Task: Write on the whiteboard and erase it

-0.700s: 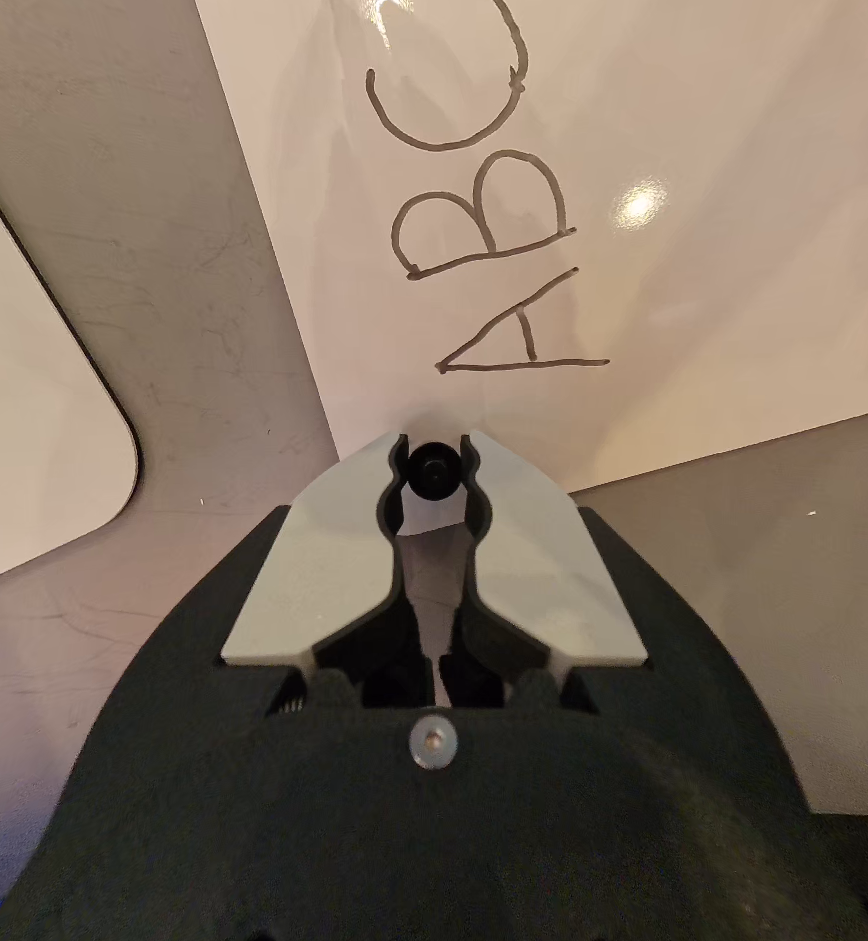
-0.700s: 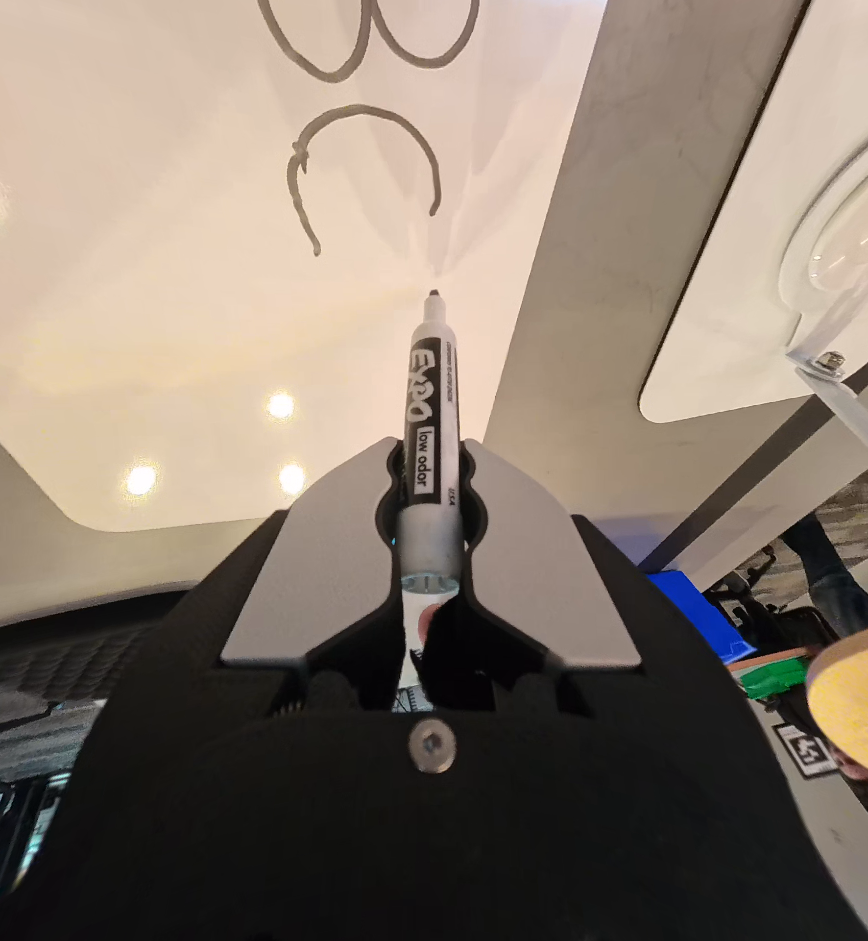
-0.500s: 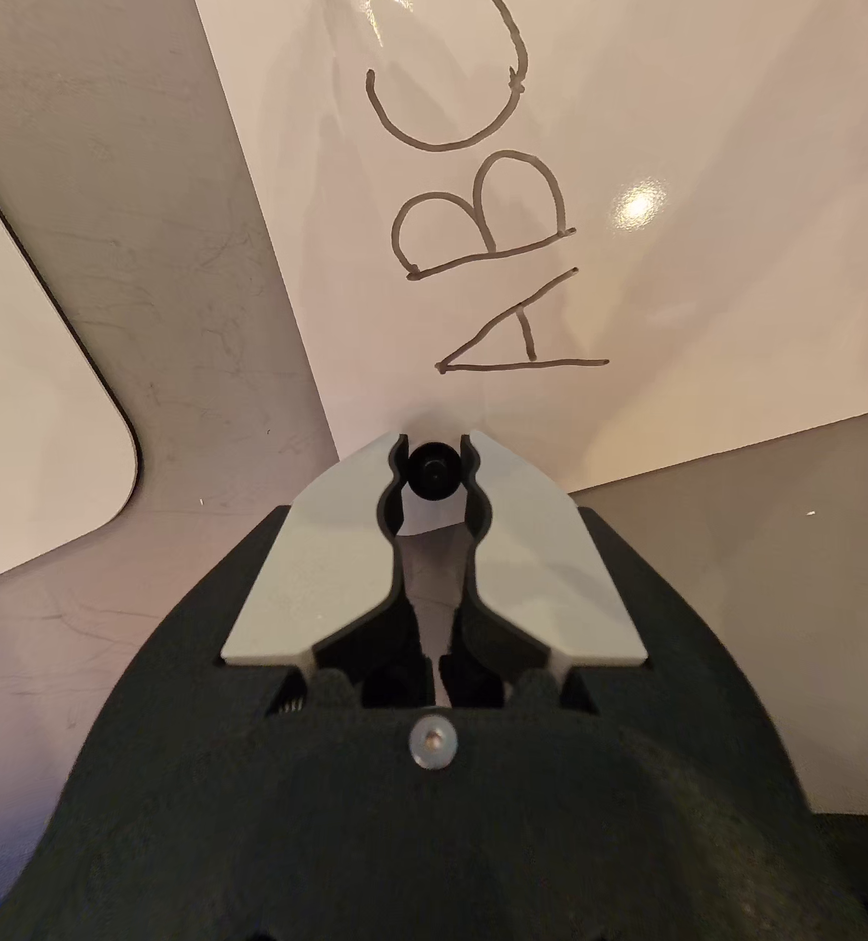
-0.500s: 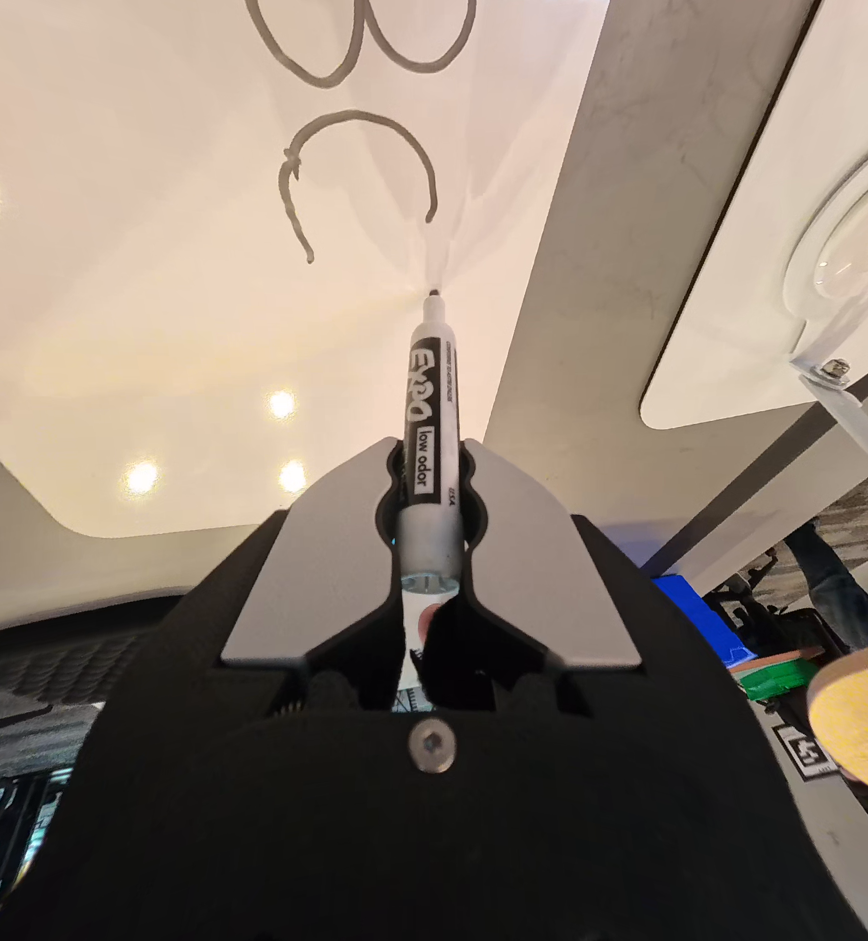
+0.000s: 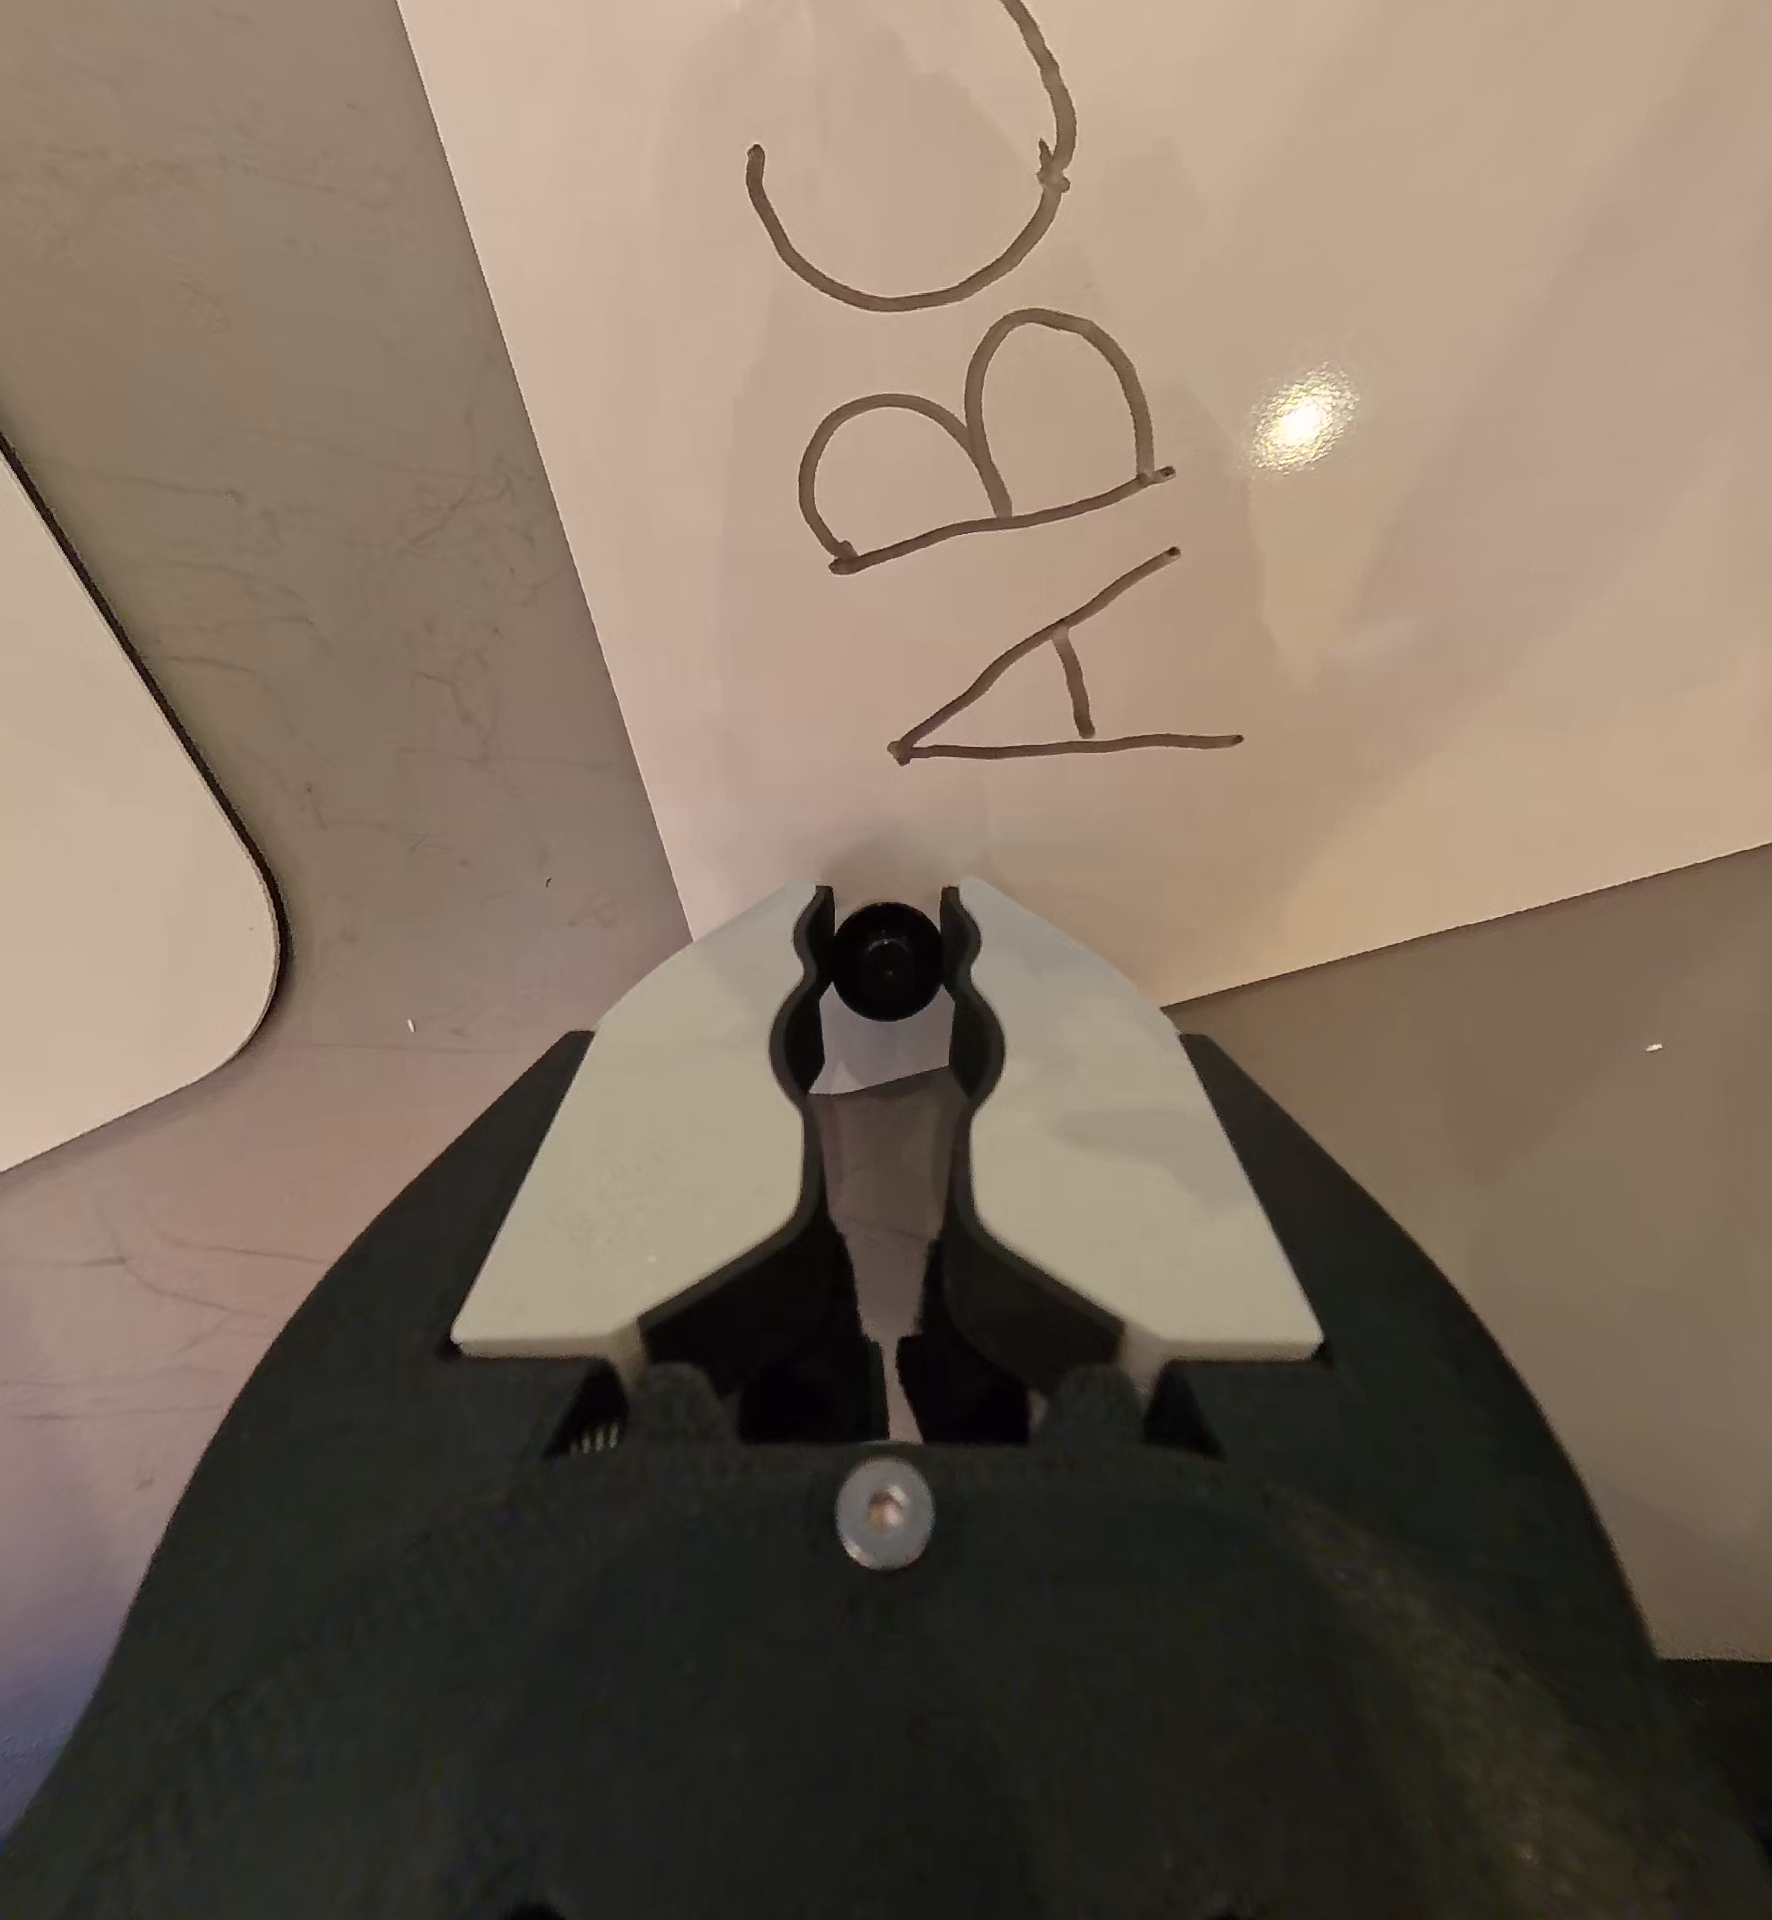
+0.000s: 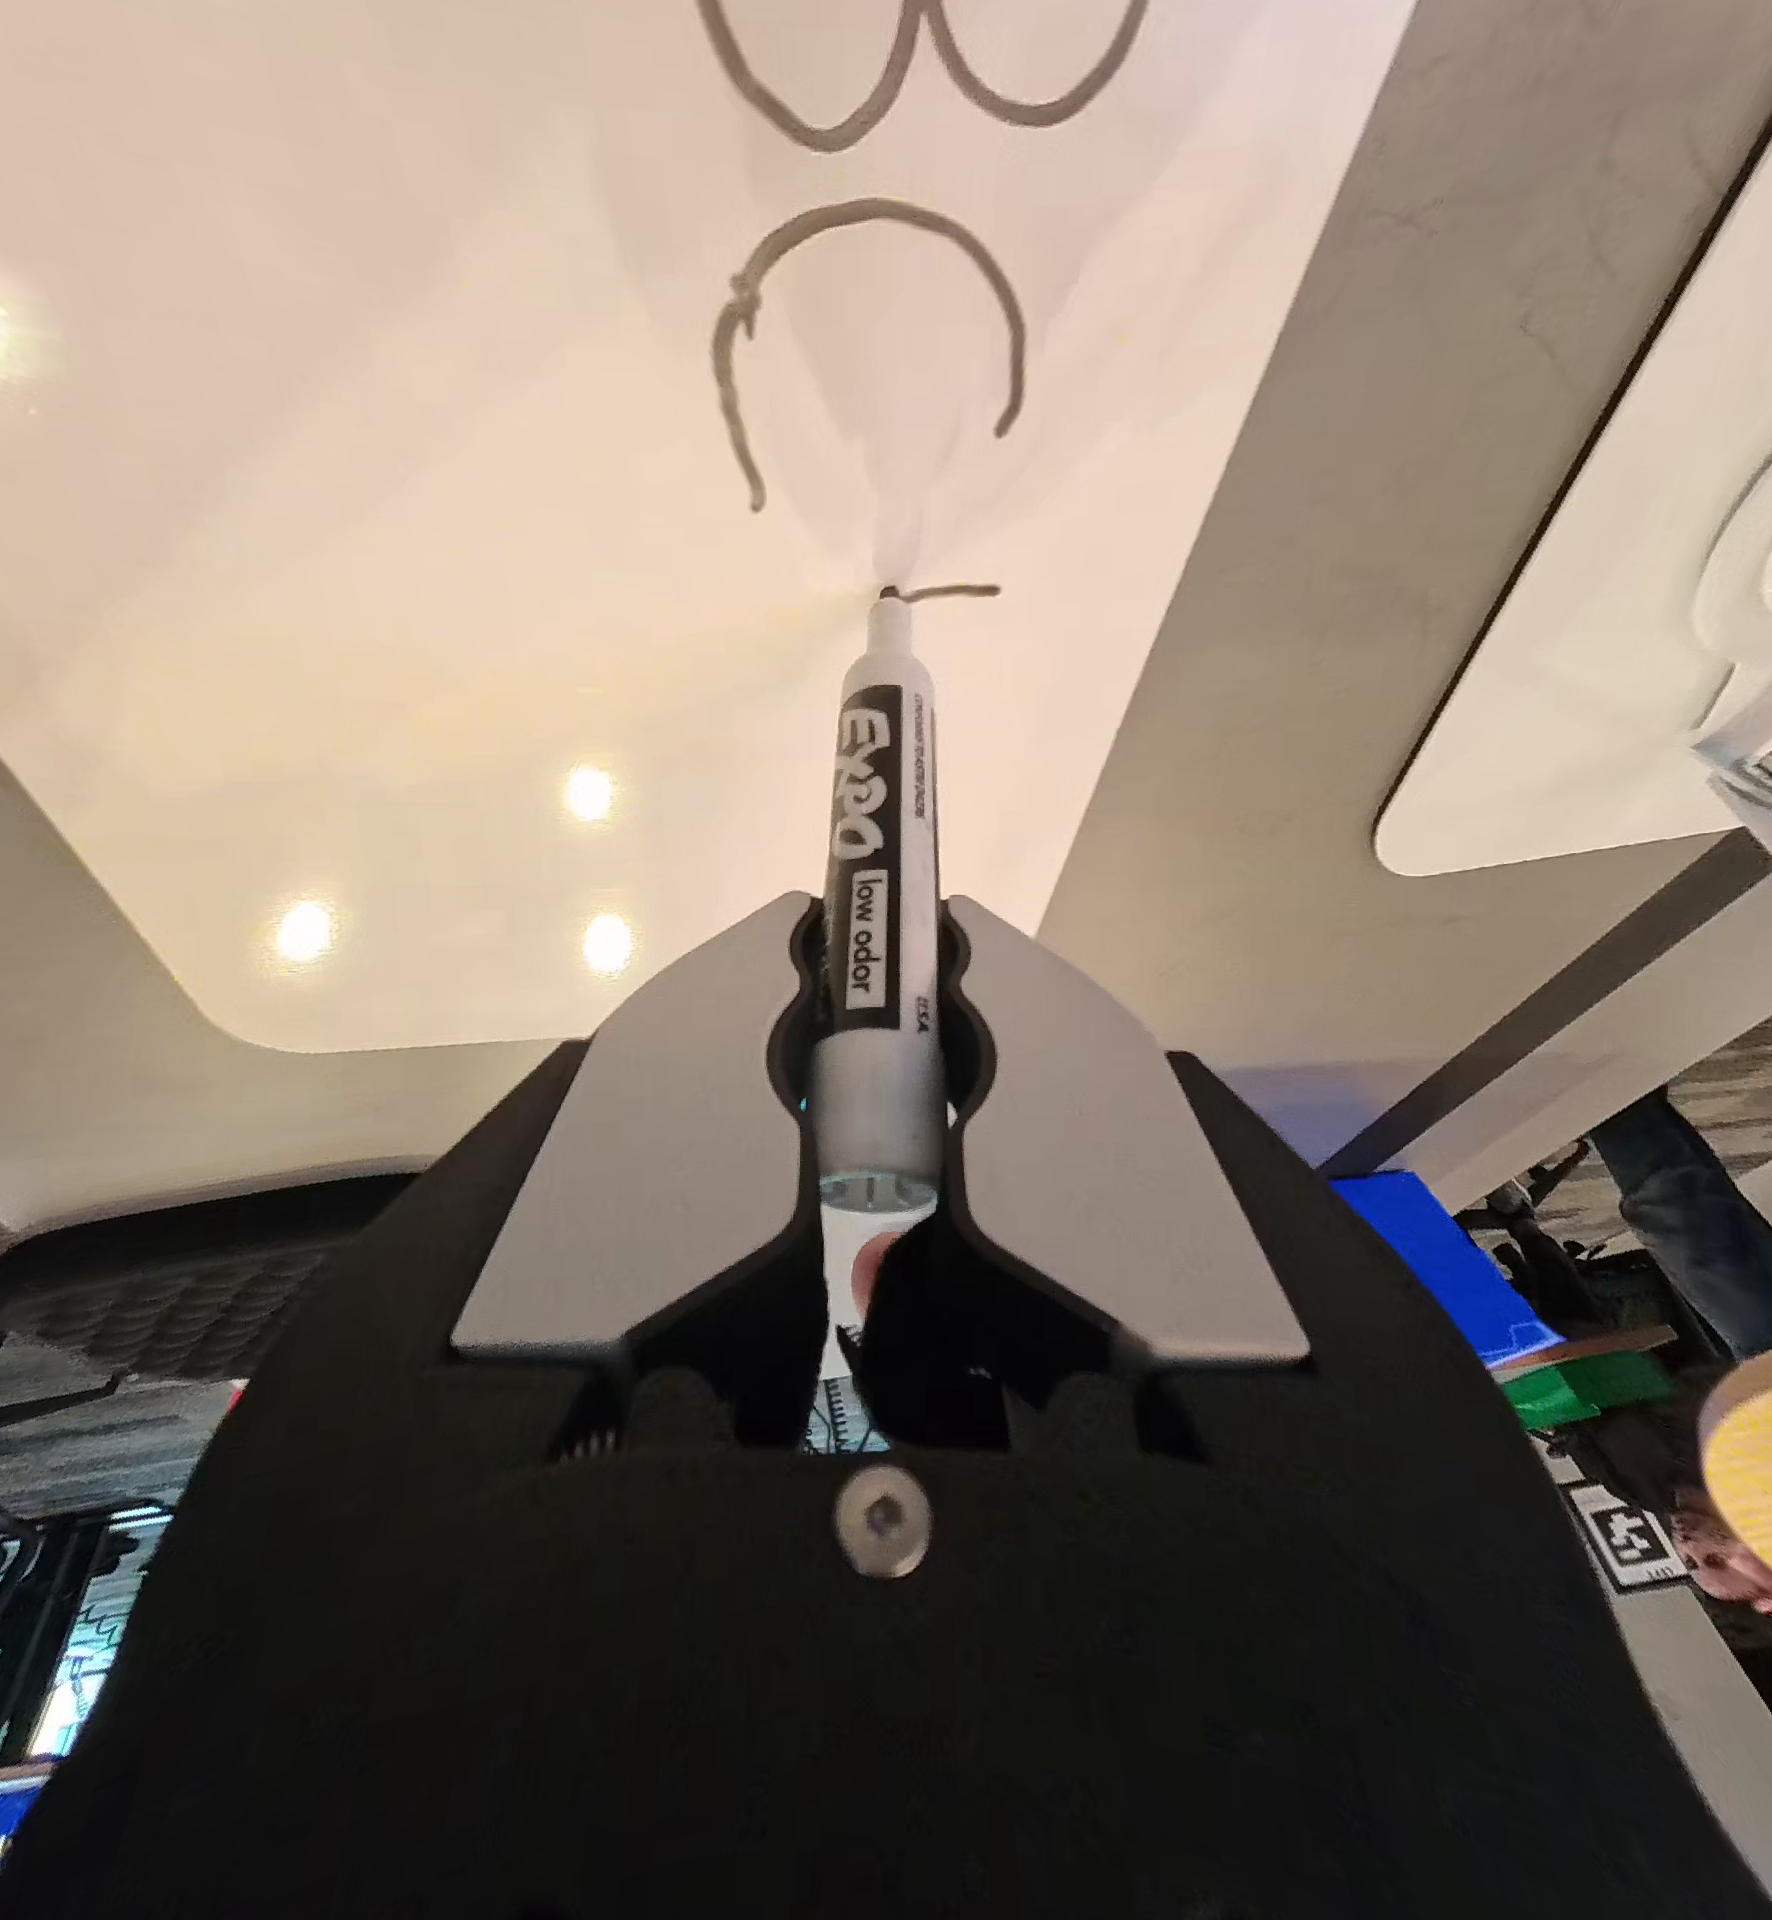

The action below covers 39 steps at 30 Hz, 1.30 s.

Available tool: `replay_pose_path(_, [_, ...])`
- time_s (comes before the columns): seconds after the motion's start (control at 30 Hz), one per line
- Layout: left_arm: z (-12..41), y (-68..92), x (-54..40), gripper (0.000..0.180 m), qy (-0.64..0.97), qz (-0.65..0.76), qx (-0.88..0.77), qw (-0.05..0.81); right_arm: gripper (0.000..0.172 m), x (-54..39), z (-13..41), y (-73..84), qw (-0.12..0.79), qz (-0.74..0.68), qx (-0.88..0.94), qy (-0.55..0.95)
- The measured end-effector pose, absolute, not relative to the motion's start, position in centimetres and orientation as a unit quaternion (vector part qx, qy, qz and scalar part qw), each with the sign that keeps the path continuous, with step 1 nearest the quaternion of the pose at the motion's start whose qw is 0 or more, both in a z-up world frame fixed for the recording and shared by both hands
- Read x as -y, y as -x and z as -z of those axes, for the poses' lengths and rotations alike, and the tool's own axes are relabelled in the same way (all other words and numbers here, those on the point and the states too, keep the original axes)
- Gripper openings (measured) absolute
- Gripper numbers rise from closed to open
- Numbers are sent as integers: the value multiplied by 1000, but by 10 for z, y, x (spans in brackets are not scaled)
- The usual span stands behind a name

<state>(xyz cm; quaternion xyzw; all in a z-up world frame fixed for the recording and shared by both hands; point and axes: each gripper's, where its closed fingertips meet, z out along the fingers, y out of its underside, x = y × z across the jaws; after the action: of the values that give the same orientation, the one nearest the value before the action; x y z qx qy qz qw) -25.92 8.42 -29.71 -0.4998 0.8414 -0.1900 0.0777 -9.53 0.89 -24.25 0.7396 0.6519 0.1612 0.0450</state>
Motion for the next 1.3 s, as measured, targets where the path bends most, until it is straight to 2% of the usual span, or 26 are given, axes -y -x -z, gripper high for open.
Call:
replay_pose_path(0.37, [297, 259, -84, 20, 500, 189, -842, 78, 21, 23, 242, 99, 56, -152, -651, -741])
replay_pose_path(0.67, [297, 259, -83, 20, 500, 191, -841, 78, 21, -11, 236, 95, 10, -164, -641, -749])
replay_pose_path(1.3, [297, 258, -83, 20, 500, 194, -841, 76, 21, -25, 244, 85, 24, -176, -638, -749])
